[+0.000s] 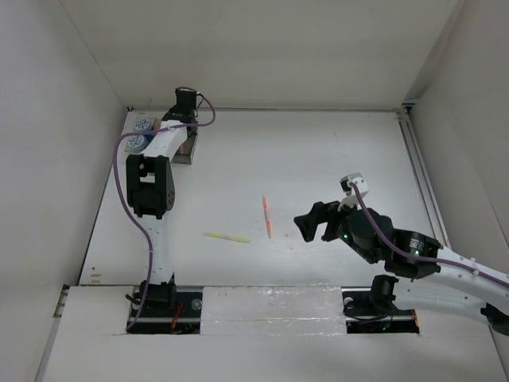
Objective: Sort the stationery into containers
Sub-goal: Place the pen in the storage box.
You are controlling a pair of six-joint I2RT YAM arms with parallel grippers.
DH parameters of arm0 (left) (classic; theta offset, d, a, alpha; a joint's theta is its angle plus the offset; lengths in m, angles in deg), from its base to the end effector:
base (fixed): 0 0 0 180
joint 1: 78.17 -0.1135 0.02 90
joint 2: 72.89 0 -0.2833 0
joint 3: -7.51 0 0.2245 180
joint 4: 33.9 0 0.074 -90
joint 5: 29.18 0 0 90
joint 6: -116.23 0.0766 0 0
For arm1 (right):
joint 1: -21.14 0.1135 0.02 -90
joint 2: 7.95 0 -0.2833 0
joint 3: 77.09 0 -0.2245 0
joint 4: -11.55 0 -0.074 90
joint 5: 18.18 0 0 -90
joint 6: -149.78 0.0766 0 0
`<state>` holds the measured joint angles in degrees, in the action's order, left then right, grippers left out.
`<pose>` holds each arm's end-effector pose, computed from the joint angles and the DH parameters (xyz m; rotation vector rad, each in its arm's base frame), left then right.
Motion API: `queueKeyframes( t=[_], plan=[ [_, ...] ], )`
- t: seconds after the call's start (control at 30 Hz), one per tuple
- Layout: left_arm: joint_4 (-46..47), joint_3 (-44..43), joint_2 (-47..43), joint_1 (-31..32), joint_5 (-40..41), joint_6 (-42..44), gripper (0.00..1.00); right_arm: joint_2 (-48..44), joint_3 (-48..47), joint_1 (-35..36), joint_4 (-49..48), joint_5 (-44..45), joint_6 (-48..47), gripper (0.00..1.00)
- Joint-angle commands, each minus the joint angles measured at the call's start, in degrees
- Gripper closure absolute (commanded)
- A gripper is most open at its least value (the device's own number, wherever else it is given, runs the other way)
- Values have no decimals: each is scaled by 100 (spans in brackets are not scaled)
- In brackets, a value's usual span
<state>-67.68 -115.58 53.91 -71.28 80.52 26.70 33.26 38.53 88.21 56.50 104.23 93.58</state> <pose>0.5289 -0.0379 0.2369 -0.0466 2.1985 0.3193 0.0931 0.1148 0.3370 -0.1861 1.9329 0.6421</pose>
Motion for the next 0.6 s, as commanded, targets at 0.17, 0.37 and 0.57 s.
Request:
queueKeyframes(
  t=[0.17, 0.37, 0.57],
  plan=[
    [-158, -139, -112, 119, 200, -451, 91, -122, 28, -36, -177, -6, -93, 0],
    [-263, -139, -112, 119, 428, -451, 85, -236, 28, -36, -177, -6, -93, 0],
    [-316, -139, -112, 171, 482, -566, 66, -236, 28, -36, -124, -59, -40, 0]
  ],
)
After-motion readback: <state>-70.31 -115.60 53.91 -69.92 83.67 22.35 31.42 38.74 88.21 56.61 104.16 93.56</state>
